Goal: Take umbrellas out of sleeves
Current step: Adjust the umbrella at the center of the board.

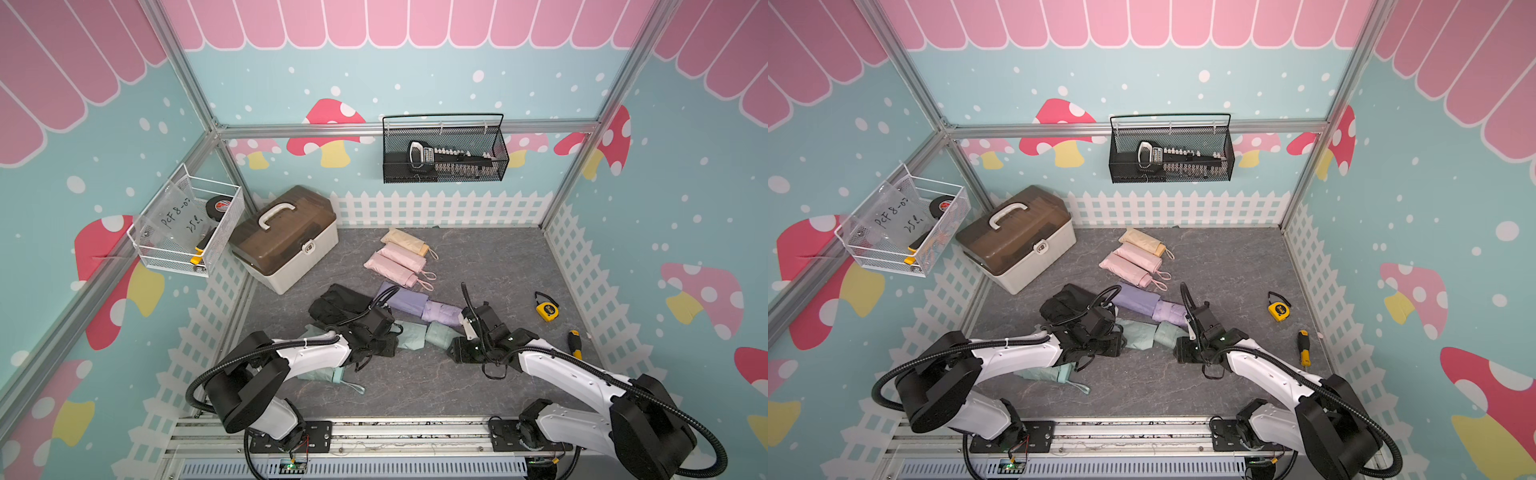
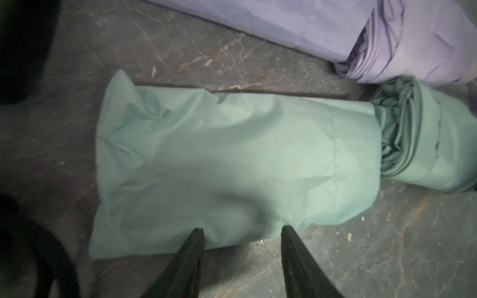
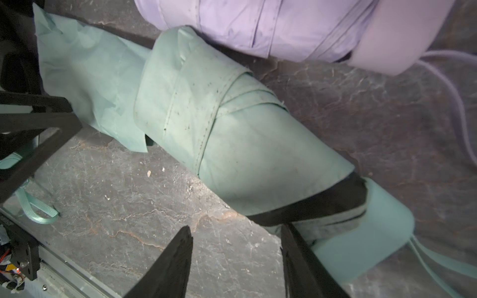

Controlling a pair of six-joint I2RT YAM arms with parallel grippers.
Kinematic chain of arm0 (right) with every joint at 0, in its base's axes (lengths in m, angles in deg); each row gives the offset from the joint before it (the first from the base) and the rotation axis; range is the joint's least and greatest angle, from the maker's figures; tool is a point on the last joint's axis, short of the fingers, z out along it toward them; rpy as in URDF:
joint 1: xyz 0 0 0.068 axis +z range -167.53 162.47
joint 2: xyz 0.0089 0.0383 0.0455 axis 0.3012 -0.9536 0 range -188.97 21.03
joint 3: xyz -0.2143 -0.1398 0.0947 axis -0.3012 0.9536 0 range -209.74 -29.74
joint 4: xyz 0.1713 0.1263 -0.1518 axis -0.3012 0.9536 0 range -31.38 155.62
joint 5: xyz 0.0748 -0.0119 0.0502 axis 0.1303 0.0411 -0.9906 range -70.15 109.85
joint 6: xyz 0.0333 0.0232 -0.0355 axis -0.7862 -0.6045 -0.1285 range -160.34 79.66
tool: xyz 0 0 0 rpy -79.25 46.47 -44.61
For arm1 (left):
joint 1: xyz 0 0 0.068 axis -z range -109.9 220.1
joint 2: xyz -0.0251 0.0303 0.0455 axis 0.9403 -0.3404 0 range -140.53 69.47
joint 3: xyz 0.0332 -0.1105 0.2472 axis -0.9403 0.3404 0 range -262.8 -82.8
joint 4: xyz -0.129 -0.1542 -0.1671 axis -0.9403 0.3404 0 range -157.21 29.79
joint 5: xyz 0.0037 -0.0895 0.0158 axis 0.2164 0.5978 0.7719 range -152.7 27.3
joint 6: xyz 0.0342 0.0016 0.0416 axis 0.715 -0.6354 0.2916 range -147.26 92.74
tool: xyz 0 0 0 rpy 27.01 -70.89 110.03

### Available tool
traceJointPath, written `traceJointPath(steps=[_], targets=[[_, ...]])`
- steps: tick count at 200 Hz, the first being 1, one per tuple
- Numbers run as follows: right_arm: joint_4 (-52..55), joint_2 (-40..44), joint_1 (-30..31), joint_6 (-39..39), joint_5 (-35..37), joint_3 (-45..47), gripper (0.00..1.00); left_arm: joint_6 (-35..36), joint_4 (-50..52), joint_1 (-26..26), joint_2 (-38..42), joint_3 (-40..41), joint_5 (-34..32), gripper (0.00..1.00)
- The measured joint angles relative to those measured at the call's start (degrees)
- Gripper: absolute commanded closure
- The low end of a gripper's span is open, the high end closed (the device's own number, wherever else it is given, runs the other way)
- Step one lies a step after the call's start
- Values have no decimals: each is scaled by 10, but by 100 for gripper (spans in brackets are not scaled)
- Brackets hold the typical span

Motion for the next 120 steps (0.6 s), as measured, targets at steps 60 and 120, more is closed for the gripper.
traceJointPath(steps=[60,120], targets=[[3,-28,-1,5,47,-22,45,1,-38,-13,-47,-35,6,52],[40,-25,-6,28,78,-51,45,20,-2,-68,-52,-60,7,52]])
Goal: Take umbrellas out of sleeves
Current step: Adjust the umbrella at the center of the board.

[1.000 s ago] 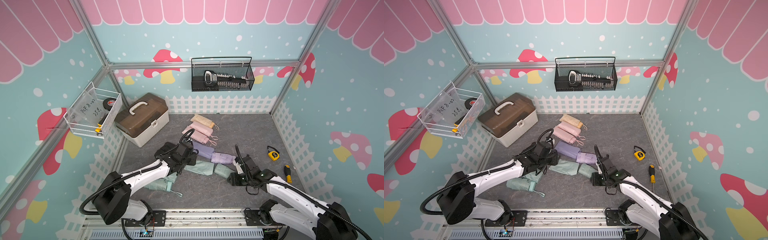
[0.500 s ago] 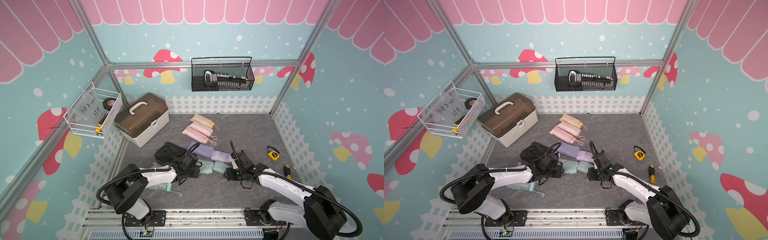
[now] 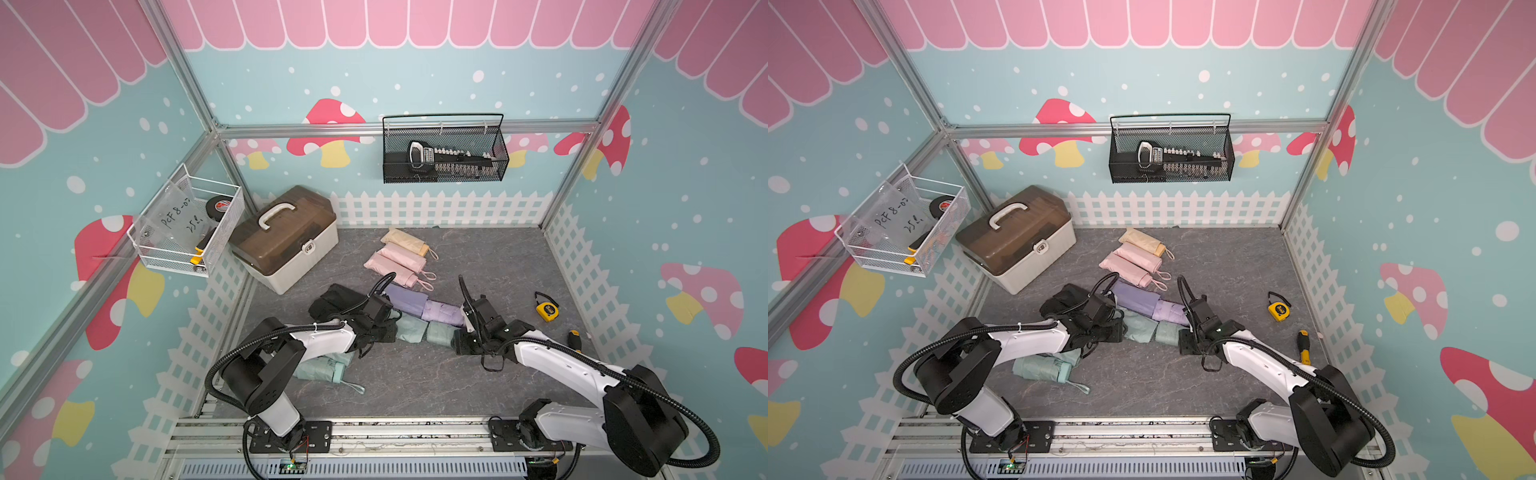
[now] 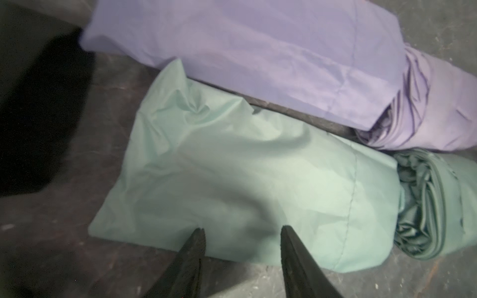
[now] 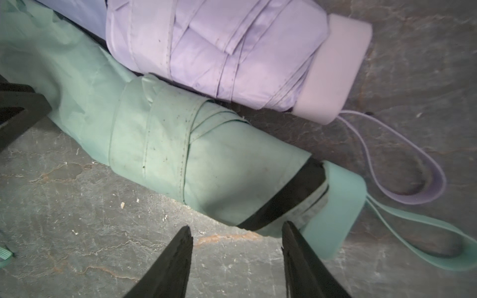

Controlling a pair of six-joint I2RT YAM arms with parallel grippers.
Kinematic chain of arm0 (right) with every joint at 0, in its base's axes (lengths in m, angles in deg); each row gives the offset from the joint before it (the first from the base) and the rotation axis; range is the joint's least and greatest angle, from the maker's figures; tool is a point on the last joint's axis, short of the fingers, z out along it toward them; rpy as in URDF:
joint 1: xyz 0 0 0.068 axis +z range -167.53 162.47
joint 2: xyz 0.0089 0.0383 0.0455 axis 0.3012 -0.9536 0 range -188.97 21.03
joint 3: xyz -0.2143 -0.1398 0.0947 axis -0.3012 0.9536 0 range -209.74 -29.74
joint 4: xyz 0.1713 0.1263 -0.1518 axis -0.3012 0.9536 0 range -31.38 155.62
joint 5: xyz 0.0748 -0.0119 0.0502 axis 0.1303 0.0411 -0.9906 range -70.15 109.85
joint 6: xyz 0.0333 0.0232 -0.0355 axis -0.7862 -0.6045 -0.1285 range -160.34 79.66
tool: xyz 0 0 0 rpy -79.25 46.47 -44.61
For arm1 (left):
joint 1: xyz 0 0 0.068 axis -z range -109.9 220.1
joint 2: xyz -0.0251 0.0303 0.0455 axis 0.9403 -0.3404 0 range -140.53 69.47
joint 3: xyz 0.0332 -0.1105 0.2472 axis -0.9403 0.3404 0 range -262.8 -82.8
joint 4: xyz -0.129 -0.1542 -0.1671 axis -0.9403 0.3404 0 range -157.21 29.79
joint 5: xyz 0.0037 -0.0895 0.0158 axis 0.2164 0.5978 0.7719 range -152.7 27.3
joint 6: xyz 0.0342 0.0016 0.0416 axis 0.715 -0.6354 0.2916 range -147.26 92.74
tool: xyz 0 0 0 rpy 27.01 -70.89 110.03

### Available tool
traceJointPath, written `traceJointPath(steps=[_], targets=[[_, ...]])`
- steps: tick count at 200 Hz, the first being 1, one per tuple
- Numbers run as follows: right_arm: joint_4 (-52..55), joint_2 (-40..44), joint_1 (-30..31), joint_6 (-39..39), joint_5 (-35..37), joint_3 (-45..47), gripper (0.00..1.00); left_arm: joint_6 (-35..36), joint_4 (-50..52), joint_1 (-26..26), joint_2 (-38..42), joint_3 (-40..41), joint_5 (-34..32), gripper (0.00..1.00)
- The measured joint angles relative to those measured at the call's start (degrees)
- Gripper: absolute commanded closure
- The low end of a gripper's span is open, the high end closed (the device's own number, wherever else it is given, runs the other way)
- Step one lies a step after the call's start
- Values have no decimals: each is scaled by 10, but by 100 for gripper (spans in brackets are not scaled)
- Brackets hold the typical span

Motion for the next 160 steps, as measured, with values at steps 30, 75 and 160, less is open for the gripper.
traceJointPath(steps=[30,75,160], targets=[[19,12,-3,14,8,-26,44,12,31,-26,2,-42,5,50],[31,4,-12,38,8,-82,44,34,82,-31,3,-185,28,40],[34,-50,-40,78,-9,-115,44,-58,140,-157,-222,-387,104,36]])
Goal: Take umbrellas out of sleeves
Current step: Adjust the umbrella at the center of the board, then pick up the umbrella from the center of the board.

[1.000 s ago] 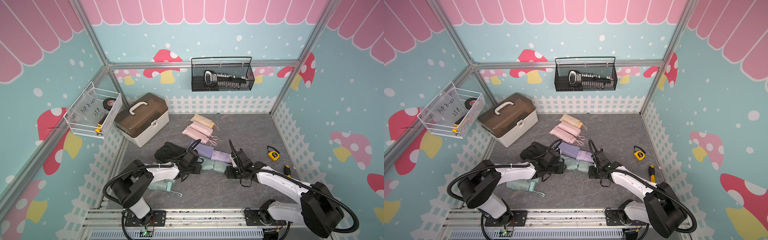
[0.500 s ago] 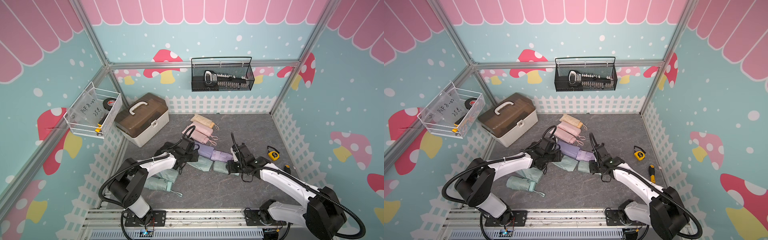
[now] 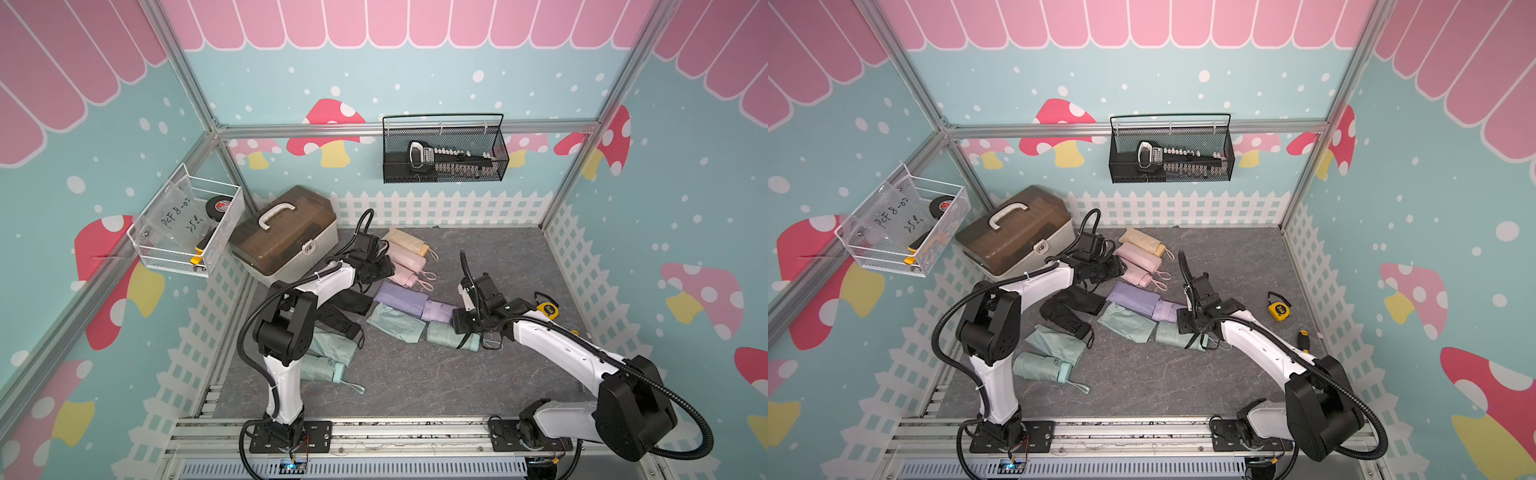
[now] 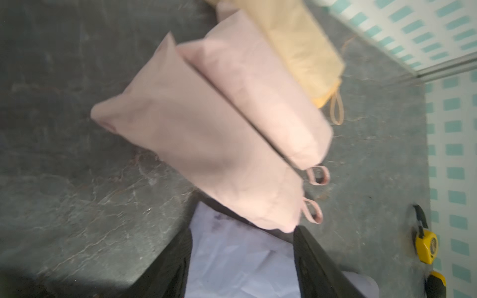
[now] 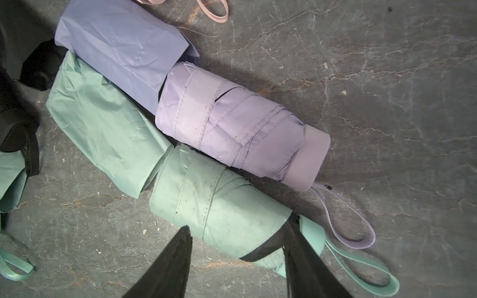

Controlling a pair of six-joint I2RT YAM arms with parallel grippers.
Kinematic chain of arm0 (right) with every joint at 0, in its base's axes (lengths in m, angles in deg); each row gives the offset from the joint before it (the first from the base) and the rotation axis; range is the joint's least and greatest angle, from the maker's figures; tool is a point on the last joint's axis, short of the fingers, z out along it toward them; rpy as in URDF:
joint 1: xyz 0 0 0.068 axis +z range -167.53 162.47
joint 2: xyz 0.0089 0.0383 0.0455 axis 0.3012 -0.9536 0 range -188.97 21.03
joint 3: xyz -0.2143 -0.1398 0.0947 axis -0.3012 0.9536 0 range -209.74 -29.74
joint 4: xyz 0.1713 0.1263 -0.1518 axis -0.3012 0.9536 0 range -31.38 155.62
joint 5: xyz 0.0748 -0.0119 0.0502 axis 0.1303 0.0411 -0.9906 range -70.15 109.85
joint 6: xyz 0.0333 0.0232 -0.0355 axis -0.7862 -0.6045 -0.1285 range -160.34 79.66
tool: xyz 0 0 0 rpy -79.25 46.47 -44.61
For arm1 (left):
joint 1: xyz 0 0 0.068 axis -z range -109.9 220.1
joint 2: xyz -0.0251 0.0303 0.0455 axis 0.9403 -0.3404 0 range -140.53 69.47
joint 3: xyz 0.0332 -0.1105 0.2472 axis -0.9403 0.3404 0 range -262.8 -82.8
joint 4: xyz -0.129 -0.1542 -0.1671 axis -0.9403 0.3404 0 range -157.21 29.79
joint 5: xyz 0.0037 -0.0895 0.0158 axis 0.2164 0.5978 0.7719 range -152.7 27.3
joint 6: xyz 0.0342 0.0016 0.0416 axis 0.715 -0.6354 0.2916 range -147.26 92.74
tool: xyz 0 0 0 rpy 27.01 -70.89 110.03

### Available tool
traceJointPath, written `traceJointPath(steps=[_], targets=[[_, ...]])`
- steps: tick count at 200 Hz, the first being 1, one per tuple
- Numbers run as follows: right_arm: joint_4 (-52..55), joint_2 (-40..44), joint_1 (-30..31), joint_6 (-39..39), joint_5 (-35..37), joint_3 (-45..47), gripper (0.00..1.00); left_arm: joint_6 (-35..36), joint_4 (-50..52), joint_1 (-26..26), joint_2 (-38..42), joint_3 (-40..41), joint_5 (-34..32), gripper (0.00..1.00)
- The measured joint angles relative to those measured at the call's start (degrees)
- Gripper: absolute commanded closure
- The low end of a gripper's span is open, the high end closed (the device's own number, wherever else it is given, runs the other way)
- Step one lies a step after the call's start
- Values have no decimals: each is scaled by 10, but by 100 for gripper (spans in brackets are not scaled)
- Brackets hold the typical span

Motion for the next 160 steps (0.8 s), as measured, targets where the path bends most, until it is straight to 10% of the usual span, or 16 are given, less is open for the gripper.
traceJointPath(steps=[118,126,160], targets=[[-23,-19,-14,4,-23,23,44,-76,109,12,-102,-156,-5,23],[-26,-19,-15,4,-24,24,44,-76,115,12,-103,-156,-6,4],[-35,-23,-15,4,-34,26,44,-82,128,12,-109,-166,-14,3]])
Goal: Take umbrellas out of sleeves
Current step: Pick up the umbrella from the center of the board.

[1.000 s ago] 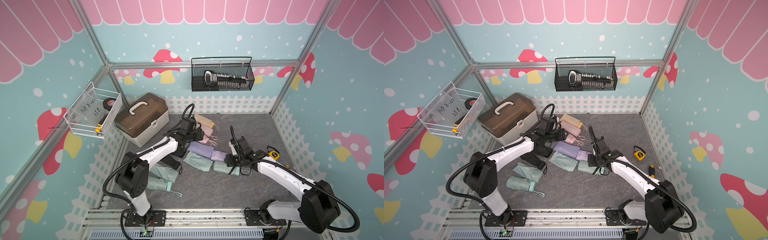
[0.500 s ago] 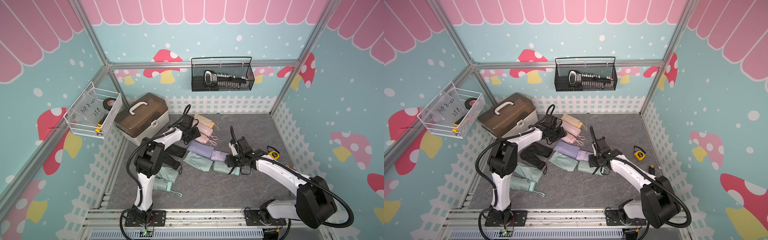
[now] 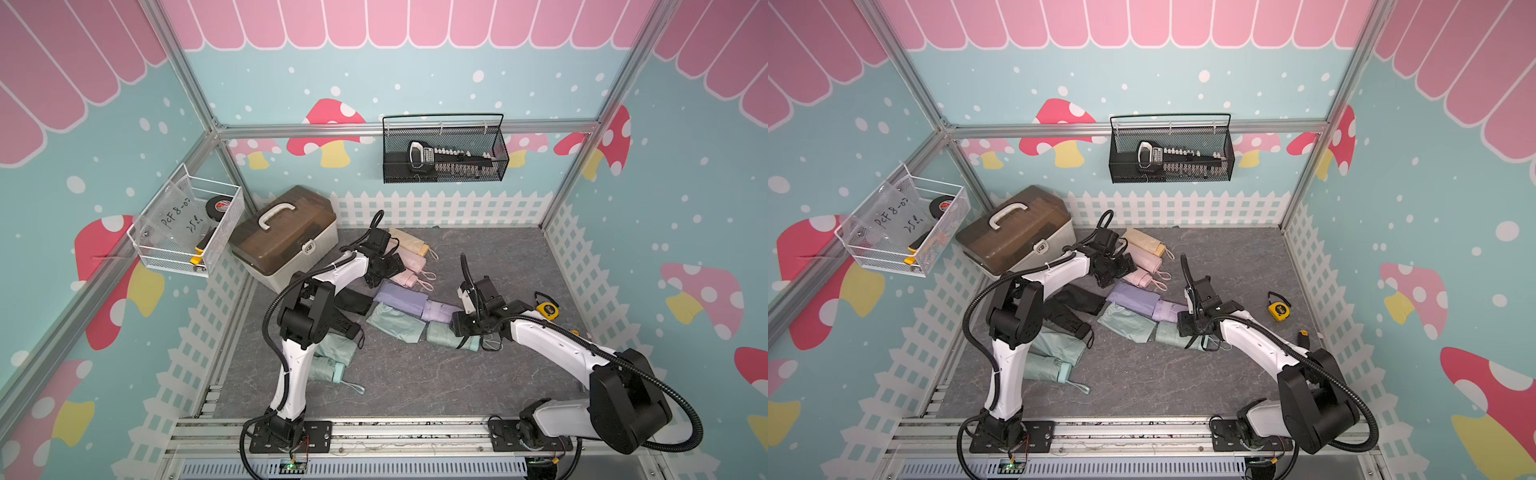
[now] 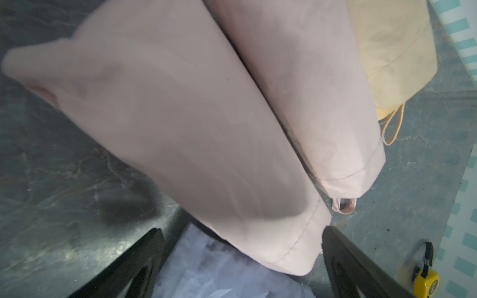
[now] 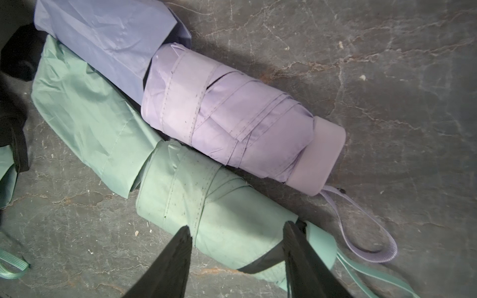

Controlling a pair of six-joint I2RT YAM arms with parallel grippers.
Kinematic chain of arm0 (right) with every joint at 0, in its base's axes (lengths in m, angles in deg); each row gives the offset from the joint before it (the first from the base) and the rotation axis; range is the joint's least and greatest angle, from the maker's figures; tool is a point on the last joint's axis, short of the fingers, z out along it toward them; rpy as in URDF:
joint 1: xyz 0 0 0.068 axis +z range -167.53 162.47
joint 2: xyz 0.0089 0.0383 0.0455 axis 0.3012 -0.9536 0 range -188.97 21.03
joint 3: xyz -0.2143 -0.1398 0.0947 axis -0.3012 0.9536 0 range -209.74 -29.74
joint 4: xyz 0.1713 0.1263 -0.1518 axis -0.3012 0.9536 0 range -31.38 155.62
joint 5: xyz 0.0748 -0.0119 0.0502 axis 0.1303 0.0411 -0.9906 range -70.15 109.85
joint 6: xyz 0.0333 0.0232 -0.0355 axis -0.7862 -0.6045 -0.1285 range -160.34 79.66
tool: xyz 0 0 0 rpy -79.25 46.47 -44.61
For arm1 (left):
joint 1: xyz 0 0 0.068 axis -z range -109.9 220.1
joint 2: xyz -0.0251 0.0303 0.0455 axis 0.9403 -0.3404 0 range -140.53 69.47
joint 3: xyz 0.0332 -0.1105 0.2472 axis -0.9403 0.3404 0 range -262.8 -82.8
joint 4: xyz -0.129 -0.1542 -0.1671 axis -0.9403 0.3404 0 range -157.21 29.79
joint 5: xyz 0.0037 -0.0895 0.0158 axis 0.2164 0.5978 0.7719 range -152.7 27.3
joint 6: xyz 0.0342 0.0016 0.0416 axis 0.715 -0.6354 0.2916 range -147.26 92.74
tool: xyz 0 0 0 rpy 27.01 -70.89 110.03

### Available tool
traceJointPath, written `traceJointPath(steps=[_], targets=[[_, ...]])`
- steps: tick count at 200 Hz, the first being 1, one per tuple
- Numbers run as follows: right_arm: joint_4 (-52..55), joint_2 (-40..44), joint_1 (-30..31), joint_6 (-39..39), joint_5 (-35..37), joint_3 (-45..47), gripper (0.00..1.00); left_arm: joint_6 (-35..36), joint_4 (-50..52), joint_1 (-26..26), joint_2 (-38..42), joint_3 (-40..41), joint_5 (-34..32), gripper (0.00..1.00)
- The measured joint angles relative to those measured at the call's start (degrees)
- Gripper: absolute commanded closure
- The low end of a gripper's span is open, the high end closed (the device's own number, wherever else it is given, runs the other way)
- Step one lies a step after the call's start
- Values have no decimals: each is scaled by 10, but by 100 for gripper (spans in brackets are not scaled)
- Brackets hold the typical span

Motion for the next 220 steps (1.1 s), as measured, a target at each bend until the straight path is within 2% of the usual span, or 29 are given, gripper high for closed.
traceJointPath(steps=[52,96,141,154,172,196,220], targets=[[-4,0,0,0,-4,13,44,-6,20,0,-41,-51,-12,4],[-13,-2,-2,0,-7,22,44,-5,93,2,-89,-141,-54,5],[-17,-8,-3,0,-10,26,44,-3,128,10,-107,-174,-82,13],[-20,-8,-3,0,-10,27,45,-3,130,11,-107,-175,-84,21],[-24,-8,-3,0,-10,32,45,2,129,11,-107,-175,-83,40],[-26,-7,-4,0,-10,36,45,-2,115,10,-106,-173,-81,58],[-28,-6,-7,0,-11,41,45,-4,91,10,-95,-156,-80,63]])
